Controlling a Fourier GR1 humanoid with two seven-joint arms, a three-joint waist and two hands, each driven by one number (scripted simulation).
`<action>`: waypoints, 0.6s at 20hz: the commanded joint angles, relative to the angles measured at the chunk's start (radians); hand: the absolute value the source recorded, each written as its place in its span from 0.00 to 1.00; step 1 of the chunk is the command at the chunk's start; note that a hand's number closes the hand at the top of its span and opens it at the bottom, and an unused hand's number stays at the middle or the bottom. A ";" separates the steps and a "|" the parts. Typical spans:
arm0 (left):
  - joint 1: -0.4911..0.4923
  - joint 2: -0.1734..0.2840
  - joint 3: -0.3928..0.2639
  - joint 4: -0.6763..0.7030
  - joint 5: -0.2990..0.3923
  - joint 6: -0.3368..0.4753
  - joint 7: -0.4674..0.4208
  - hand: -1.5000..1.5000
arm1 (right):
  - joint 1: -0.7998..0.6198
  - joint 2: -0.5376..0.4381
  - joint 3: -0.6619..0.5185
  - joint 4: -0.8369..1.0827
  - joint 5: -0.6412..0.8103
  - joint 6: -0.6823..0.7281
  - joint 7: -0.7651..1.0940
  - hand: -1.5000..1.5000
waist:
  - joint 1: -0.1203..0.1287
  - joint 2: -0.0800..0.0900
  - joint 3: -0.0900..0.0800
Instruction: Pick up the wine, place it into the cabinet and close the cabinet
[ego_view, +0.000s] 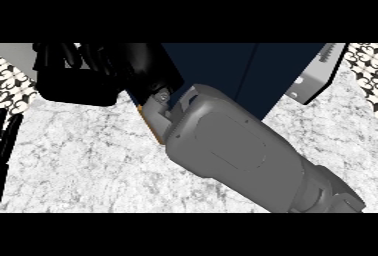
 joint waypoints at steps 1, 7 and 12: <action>-0.021 -0.033 -0.019 0.004 -0.035 0.018 0.009 0.00 | 0.003 -0.005 -0.099 0.179 -0.026 0.096 -0.148 1.00 | -0.003 0.004 0.001; -0.020 -0.023 0.026 0.008 -0.026 -0.019 0.028 0.00 | -0.029 -0.030 -0.144 0.275 -0.018 0.148 -0.200 1.00 | -0.001 0.003 0.000; -0.034 -0.019 0.025 0.013 -0.036 -0.010 0.046 0.00 | -0.010 -0.095 -0.149 0.318 0.011 0.182 -0.248 1.00 | -0.003 0.011 0.000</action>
